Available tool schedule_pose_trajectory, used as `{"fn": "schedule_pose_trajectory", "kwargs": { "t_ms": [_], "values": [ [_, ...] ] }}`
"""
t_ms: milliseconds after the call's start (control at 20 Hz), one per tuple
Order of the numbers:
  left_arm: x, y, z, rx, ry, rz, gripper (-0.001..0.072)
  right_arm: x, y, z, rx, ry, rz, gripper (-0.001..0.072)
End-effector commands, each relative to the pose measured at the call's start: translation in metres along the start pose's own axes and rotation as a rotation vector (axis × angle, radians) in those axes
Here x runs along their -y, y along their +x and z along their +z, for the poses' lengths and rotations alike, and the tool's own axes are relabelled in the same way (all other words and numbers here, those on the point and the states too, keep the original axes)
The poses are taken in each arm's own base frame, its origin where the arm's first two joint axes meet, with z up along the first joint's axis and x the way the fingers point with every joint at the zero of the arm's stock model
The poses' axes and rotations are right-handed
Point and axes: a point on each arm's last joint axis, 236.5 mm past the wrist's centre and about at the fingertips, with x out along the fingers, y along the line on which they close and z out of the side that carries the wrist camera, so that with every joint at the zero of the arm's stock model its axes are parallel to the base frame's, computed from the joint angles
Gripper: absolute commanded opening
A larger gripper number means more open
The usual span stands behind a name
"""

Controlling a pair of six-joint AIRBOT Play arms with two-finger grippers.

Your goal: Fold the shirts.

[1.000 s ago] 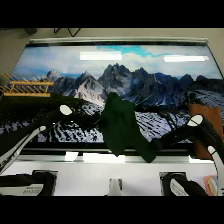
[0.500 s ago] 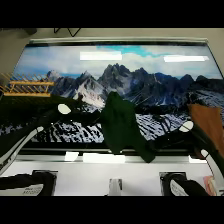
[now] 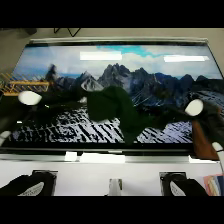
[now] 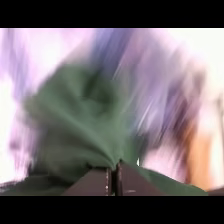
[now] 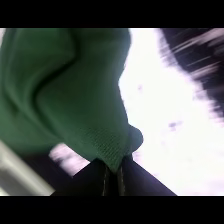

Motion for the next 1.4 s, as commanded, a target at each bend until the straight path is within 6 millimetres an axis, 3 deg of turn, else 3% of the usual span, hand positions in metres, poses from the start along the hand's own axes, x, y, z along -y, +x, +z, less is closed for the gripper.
{"fn": "schedule_pose_trajectory", "kwargs": {
  "t_ms": [0,50,150,200,300,400,550,650,750,800,850,950,1050,1150,1250,1350],
  "values": [
    [0.104,-0.156,0.144,0.519,0.219,-0.101,0.0031,0.092,-0.183,0.099,0.334,-0.068,-0.538,0.003],
    [0.144,-0.214,0.169,0.673,0.283,-0.138,0.0031,0.09,-0.238,0.123,0.468,-0.079,-0.608,0.003],
    [0.219,-0.306,0.179,0.881,0.399,-0.229,0.0031,0.071,-0.32,0.148,0.674,-0.091,-0.666,0.003],
    [0.248,-0.339,0.173,0.945,0.456,-0.266,0.0031,0.059,-0.355,0.152,0.755,-0.097,-0.687,0.003],
    [0.284,-0.38,0.157,1.012,0.536,-0.309,0.0031,0.044,-0.392,0.145,0.819,-0.106,-0.716,0.003],
    [0.296,-0.396,0.142,1.025,0.559,-0.332,0.0031,0.029,-0.406,0.129,0.823,-0.109,-0.72,0.003],
    [0.308,-0.417,0.126,1.052,0.585,-0.358,0.0031,0.012,-0.406,0.102,0.766,-0.105,-0.688,0.003],
    [0.312,-0.429,0.127,1.095,0.582,-0.367,0.0031,0.006,-0.392,0.085,0.685,-0.095,-0.65,0.0031],
    [0.307,-0.432,0.138,1.138,0.577,-0.344,0.0032,0.003,-0.364,0.07,0.568,-0.071,-0.575,0.0031],
    [0.297,-0.417,0.145,1.113,0.602,-0.284,0.0032,0.004,-0.342,0.062,0.489,-0.033,-0.516,0.0031],
    [0.281,-0.39,0.152,1.035,0.616,-0.219,0.0032,0.005,-0.316,0.053,0.385,-0.01,-0.452,0.0031],
    [0.22,-0.306,0.156,0.76,0.528,-0.083,0.0032,0.003,-0.245,0.021,0.084,0.011,-0.278,0.0031],
    [0.128,-0.215,0.138,0.435,0.426,0.086,0.0032,0.003,-0.17,-0.001,-0.127,0.032,-0.125,0.0031],
    [0.024,-0.141,0.105,0.168,0.315,0.242,0.0032,0.013,-0.09,-0.01,-0.202,0.056,-0.062,0.0031],
    [-0.059,-0.087,0.073,0.023,0.183,0.322,0.0033,0.032,-0.013,-0.012,-0.201,0.128,-0.065,0.0031],
    [-0.114,-0.046,0.051,-0.04,0.07,0.354,0.0035,0.044,0.045,-0.001,-0.164,0.232,-0.055,0.0031]
  ]
}}
